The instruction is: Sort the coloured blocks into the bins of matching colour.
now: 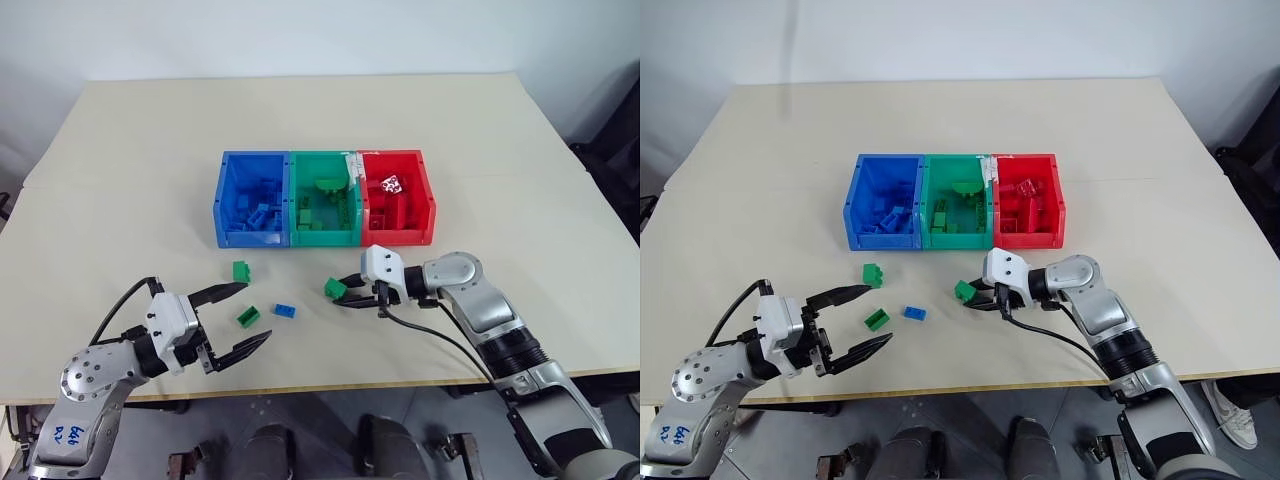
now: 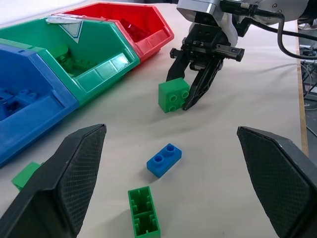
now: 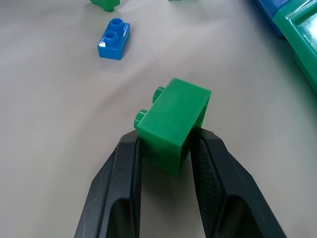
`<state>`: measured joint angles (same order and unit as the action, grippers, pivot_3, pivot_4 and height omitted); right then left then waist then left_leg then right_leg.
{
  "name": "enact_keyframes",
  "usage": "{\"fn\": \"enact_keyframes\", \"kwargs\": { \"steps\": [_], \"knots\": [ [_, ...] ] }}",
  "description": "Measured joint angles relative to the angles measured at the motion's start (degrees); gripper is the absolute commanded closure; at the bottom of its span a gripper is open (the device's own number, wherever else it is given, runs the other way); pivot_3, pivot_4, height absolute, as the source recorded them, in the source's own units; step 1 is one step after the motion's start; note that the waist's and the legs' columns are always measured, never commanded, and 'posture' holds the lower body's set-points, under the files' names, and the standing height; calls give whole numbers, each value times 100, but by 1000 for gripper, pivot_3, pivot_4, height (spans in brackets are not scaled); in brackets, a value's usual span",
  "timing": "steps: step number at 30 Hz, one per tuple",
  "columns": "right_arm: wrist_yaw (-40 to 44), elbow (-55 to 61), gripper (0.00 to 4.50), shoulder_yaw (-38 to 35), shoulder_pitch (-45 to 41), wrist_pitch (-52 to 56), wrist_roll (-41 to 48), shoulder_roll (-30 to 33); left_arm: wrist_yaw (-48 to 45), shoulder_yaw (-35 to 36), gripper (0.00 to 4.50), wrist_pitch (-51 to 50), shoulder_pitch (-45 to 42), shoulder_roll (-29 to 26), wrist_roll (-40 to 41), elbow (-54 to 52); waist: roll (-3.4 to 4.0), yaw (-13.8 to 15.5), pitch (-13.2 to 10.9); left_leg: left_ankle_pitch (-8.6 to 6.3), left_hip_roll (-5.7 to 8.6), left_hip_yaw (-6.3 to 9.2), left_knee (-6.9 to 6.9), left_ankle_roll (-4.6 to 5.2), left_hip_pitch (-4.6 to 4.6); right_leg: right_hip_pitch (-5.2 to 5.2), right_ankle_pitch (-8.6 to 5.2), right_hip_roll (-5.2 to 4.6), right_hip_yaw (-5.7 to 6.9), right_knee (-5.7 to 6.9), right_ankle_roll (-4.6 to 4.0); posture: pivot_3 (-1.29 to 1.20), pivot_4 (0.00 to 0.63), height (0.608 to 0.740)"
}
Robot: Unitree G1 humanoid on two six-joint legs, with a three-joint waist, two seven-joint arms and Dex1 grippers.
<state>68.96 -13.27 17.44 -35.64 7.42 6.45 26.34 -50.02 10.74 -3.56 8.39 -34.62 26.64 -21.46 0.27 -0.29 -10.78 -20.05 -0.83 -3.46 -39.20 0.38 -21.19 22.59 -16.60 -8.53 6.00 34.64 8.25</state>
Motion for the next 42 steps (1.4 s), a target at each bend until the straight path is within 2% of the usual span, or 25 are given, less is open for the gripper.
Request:
{"fn": "enact_keyframes", "kwargs": {
  "steps": [5, 8, 11, 14, 17, 24, 27, 35, 42],
  "knots": [
    [74, 465, 3472, -402, -45, 557, 696, -36, 46, 56, 0, 12, 44, 2, 1, -1, 0, 3, 0, 0, -1, 2, 0, 0, -1, 0, 0, 0, 0, 0, 0, 0, 150, 740],
    [-101, 419, 3472, -598, -434, 871, 891, -147, 84, 223, 0, 26, 148, 1, 6, -1, 0, -13, 0, 0, -3, 1, 0, 0, -1, 4, 0, 0, 0, 2, 0, 0, 150, 740],
    [-649, -100, 3472, -832, -1155, 820, 820, -459, 170, 430, 0, 33, 227, 2, 20, -16, 1, -84, 0, 1, -4, -1, 0, -2, -1, 8, -1, 1, -1, 10, -2, 0, 150, 740],
    [-1291, -1092, 3472, -910, -1775, 251, 449, -735, 204, 645, 0, 46, 436, 7, 32, -22, 0, -143, 0, -1, 0, -1, 1, -1, -3, 10, -1, -1, 1, 11, -3, 0, 150, 740],
    [-1710, -1839, 3472, -935, -2037, -117, 274, -974, 199, 838, 0, 59, 631, 8, 66, -28, 1, -154, 0, -2, 0, -3, 2, 1, -8, 14, -1, -2, 1, 10, -3, 0, 150, 740],
    [-1662, -2236, 1056, -999, -2202, -104, 255, -1052, 101, 1333, 0, -48, 1017, -57, 337, -52, 1, -140, -1, -2, -1, -2, 3, 2, -11, 16, -2, -3, 1, 9, -3, 0, 150, 740],
    [-1297, -1590, 14, -1023, -1730, -99, 403, -766, 106, 1347, 0, -332, 1045, -175, 453, -108, 0, -119, 0, -5, -3, 6, 3, 5, -12, 14, -2, -5, 2, 10, -3, 0, 150, 740],
    [219, 580, 14, -1537, 452, -367, 1509, 272, 134, 1318, 0, -615, 612, -354, 454, 115, 0, -111, 0, -12, 1, -5, 5, 8, -8, 9, -1, -3, 3, -1, -2, 0, 150, 740],
    [1111, 987, 14, -2269, 2015, -799, 2012, 1220, -491, 1122, 0, -258, -180, -621, 287, 1096, 1, -99, -1, -11, 0, -14, 4, 8, 4, 3, 0, -1, 1, 0, -1, 0, 150, 740]
  ]
}}
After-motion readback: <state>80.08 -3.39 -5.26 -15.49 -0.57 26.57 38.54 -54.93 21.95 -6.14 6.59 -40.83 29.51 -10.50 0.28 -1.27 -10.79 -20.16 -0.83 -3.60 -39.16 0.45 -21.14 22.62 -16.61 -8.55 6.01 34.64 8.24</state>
